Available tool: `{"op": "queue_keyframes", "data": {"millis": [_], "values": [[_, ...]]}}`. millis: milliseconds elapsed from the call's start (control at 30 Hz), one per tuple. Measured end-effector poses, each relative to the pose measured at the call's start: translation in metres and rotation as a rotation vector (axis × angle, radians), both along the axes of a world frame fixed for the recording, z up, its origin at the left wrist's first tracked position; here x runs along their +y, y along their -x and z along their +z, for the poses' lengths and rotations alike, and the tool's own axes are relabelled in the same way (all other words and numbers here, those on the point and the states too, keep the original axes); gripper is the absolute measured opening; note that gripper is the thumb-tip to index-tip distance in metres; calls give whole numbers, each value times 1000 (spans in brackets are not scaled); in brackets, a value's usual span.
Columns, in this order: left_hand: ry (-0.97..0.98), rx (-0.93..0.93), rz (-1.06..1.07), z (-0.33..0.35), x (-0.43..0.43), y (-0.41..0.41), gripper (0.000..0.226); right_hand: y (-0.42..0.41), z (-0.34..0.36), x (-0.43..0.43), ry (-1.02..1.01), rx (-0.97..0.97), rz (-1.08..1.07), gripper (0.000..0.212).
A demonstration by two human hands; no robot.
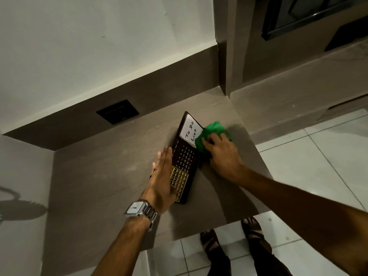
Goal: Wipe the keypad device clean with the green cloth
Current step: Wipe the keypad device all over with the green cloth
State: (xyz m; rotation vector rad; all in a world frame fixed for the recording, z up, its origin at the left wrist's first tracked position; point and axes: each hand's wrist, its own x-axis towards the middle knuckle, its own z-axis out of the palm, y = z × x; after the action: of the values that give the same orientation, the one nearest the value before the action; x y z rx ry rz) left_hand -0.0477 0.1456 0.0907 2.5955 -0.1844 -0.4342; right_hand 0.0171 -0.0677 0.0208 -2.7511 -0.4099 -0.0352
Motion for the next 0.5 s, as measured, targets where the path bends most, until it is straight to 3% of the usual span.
{"op": "queue_keyframes", "data": {"millis": [200,333,500], "values": [[-9,-2,49,-1,-1,1,129,90,-1,33,-64,39,322,59],[-1,-49,-2,0,-1,3,135,71,2,16,-19,32,457,58],[-9,-43,19,-2,-3,1,132,-19,13,-33,133,-56,-17,52]]}}
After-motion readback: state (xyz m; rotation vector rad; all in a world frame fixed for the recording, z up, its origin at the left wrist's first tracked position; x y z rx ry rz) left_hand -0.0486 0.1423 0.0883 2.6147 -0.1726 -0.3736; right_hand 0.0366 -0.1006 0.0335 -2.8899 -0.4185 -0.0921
